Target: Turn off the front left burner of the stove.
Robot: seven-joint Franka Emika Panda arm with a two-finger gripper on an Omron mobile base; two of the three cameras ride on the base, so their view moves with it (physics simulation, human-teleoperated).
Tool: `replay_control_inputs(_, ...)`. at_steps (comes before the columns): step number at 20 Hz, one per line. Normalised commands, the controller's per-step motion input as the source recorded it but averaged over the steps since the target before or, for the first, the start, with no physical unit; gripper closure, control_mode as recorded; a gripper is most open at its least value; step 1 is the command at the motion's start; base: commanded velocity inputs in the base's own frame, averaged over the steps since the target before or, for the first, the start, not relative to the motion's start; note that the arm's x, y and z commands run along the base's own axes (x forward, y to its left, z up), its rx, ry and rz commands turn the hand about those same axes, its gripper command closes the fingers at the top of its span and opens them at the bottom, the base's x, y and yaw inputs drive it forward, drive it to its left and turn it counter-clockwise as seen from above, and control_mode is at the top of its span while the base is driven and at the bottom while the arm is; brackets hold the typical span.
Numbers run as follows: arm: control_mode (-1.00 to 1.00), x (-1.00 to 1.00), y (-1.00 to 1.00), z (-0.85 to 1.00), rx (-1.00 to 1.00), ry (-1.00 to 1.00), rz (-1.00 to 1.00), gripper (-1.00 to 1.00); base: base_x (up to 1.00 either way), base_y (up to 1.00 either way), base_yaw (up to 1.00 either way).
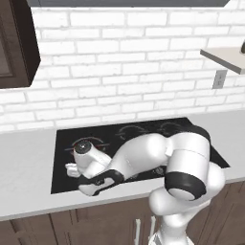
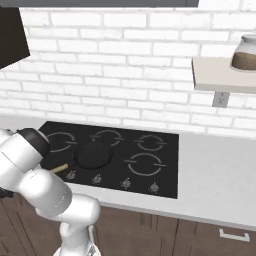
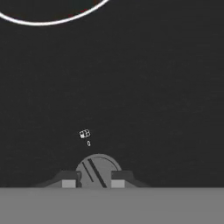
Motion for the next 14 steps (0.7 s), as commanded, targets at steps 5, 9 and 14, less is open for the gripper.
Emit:
replay_control_inputs(5,-1.0,0.0,-0.48,-0.33,0.11,-0.02,-0.78,1.0,0.0,0.0,0.0)
replay_control_inputs(9,-1.0,0.0,-0.44,-0.29,0.11,0.0,-0.8,1.0,0.0,0.0,0.0)
replay_control_inputs(14,-1.0,-0.03,-0.05,-0.02,0.0,0.0,-0.06,1.0,0.0,0.0,0.0)
